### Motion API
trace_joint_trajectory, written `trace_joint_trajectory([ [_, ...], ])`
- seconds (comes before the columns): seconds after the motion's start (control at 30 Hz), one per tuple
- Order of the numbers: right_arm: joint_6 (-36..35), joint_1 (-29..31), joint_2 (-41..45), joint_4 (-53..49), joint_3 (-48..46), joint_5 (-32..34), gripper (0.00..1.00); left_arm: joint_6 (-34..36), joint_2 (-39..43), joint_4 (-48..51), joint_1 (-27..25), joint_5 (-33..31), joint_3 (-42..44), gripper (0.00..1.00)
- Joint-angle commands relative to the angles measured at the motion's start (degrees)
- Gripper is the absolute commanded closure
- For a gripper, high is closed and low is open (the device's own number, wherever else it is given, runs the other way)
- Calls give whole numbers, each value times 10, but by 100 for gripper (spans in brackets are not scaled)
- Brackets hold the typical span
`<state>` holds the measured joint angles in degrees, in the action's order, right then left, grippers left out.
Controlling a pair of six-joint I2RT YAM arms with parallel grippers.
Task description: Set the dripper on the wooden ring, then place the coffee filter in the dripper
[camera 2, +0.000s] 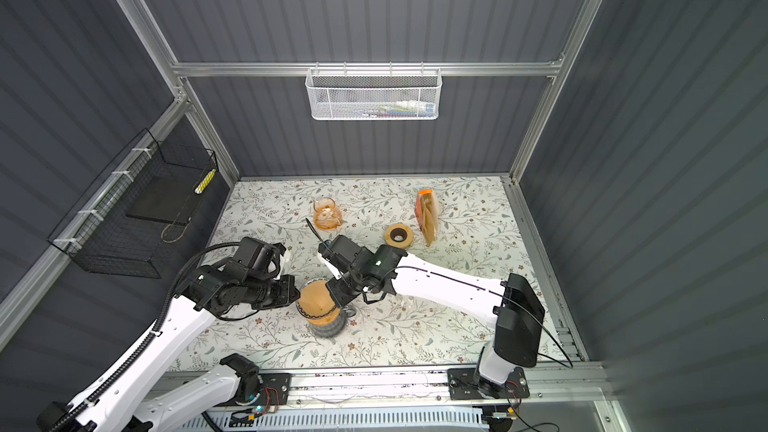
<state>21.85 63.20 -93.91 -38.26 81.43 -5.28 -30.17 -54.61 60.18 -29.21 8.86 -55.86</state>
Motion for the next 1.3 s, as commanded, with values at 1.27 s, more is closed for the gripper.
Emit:
trace_joint_trajectory([
  [1.27, -12, 8, -3, -35, 38, 33, 87, 17, 0, 14, -2, -13, -36, 89],
])
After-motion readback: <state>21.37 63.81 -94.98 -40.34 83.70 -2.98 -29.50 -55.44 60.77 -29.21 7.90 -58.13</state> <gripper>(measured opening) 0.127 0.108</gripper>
